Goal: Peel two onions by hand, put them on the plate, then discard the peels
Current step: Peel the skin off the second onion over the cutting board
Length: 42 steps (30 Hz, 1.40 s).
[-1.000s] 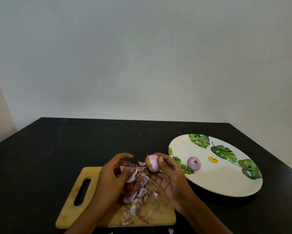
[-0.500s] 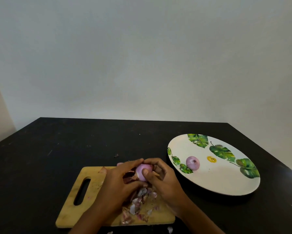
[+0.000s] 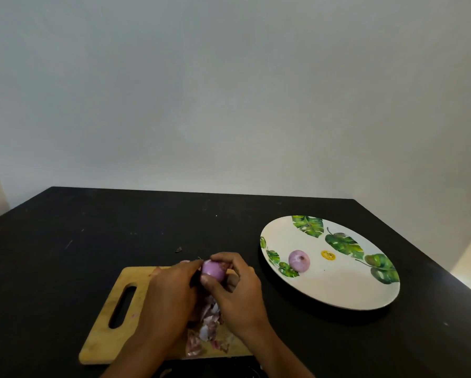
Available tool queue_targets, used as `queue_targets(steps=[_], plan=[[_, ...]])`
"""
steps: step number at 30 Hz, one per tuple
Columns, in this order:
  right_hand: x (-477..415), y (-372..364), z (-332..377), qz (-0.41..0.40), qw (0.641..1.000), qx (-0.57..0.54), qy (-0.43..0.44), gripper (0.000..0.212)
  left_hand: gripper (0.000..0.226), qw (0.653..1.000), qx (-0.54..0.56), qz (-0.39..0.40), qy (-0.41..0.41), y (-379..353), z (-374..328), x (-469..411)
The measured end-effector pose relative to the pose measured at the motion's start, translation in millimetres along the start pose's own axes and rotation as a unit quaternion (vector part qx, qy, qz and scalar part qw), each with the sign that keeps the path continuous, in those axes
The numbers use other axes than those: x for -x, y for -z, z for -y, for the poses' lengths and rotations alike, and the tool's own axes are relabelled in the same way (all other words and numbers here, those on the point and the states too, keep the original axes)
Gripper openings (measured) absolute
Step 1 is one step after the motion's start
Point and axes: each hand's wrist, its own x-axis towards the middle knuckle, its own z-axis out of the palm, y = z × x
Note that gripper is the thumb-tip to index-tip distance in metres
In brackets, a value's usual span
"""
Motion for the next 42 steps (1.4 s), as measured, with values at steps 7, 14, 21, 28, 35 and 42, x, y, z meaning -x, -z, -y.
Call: queue_targets(steps=[7,14,21,28,35,42], plan=[[1,-10,-3,-0.002,0.999,0.034,0.010,0.033,0.020,0.995,-0.041,0.021,0.088,10,0,0],[1,-2,-6,0.020,0.999,0.035,0.014,0.035,0.021,0.993,-0.076,0.054,0.076,15,-5,1],[-3,3,-6,0.025,1.000,0.008,0.004,0.032,0.012,0.997,-0.021,0.063,0.042,21,-7,1],[-15,25,-3,0.059,0.996,-0.062,-0.034,0.014,0.029,0.989,0.091,0.116,-0.021,21,5,-2],[-18,26,-1,0.018,0.978,-0.192,-0.081,0.034,0.032,0.993,0.075,0.091,0.001,15,3,1],[-18,28,4,-0.013,0.951,-0.277,-0.134,0.031,0.036,0.996,0.079,0.052,0.004,12,3,-1]])
